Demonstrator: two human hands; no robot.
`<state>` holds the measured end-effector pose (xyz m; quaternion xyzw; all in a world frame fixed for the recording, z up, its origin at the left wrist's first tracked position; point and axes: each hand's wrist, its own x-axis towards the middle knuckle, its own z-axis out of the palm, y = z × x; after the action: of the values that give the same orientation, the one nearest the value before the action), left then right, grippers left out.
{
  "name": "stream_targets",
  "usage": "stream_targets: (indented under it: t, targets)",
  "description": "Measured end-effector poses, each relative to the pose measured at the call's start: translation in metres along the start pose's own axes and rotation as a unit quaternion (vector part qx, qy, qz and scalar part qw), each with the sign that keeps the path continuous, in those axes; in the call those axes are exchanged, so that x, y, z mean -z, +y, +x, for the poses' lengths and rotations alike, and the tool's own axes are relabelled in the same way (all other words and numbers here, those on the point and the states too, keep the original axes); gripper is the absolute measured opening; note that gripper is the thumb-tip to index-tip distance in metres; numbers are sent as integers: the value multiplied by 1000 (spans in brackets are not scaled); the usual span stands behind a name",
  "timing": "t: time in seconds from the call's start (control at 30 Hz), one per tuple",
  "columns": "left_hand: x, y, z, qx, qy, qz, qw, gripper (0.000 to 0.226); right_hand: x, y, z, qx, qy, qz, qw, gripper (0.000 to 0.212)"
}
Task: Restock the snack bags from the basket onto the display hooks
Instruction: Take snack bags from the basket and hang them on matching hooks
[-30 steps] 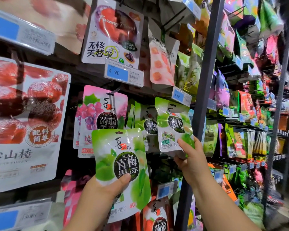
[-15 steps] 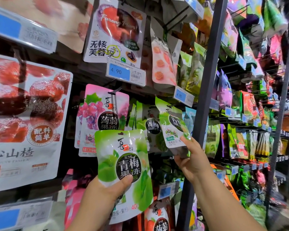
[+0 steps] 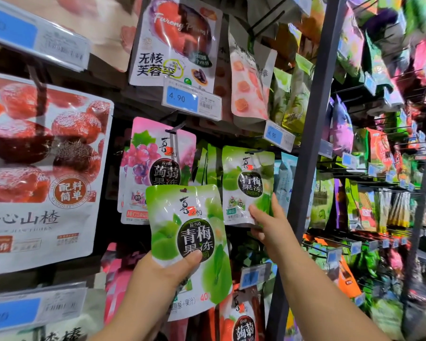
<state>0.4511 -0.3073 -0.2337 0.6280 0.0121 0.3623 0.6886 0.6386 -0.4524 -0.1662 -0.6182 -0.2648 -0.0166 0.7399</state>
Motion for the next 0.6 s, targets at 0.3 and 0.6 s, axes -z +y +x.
stream_targets:
  t: [0.3,0.6]
  targets:
    - [-14,-2,10,17,-29,-73,997,19,2,5,-30,80,137,-314,936,61]
    - [-58,9,31,5,-82,-109,991,30,1,14,-73,34,-56,-44,997,73]
